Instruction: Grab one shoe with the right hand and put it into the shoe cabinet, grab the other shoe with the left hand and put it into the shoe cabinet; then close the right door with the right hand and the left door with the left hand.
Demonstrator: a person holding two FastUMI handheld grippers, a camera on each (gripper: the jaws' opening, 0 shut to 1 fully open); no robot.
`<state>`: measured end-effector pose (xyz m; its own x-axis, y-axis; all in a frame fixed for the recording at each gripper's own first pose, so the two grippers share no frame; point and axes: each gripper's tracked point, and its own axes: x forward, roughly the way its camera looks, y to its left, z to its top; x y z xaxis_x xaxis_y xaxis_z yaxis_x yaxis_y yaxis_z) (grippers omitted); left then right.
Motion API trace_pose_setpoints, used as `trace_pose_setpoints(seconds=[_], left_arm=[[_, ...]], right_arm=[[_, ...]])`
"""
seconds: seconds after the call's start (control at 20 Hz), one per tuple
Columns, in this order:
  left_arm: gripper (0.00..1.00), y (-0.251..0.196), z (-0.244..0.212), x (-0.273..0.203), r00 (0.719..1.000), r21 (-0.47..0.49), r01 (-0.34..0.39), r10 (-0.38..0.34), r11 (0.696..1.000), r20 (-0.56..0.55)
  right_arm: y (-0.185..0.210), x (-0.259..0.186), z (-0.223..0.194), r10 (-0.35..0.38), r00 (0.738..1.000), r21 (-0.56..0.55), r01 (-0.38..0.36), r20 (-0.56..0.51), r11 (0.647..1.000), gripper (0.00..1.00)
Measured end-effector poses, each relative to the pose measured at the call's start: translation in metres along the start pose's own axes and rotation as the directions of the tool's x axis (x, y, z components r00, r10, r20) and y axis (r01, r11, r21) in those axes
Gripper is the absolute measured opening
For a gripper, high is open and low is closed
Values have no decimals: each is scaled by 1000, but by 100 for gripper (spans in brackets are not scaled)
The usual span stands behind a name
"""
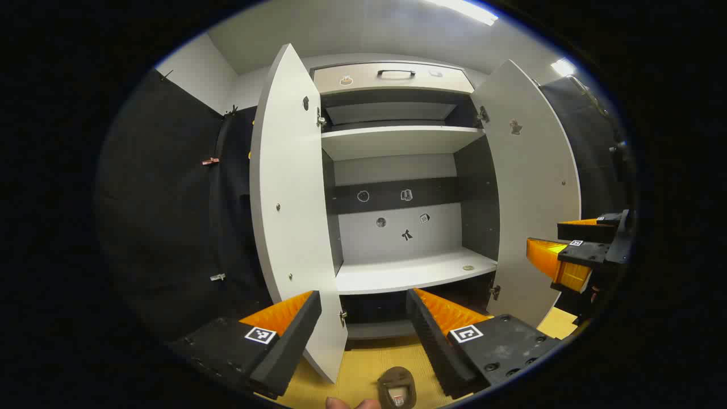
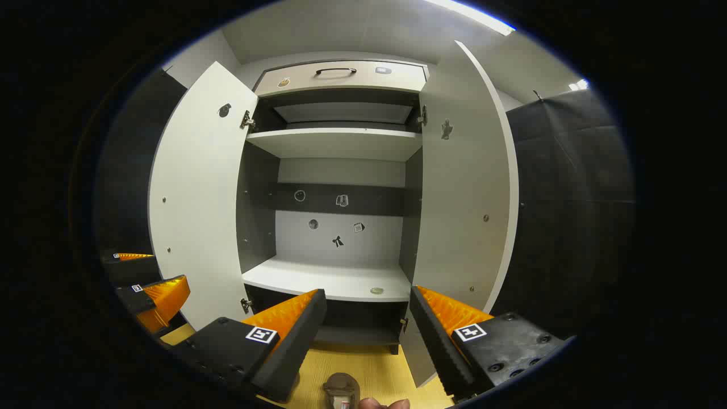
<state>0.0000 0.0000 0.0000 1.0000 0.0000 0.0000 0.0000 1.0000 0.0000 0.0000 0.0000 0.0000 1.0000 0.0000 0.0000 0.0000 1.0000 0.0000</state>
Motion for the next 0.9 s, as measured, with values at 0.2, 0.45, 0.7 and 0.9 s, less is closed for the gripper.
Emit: trace_pose_setpoints(seconds=[0.2, 0.45, 0.7, 0.9], left_arm=[[95, 1, 2, 1, 1000, -3, 0, 0, 1000, 6], [95, 2, 4, 1, 1000, -16, -1, 1, 1000, 19], [95, 2, 4, 4, 1000, -48, 9, -8, 999, 22], [95, 3, 4, 7, 1000, -47, 15, -13, 999, 26]], right_arm=[[2, 0, -1, 2, 1000, 1, -2, -6, 1000, 97], [6, -1, 0, 8, 1000, -2, -8, -5, 1000, 97], [13, -4, 2, 17, 1000, 8, -17, -2, 1000, 97], [16, -3, 4, 24, 1000, 15, -24, 4, 1000, 97]])
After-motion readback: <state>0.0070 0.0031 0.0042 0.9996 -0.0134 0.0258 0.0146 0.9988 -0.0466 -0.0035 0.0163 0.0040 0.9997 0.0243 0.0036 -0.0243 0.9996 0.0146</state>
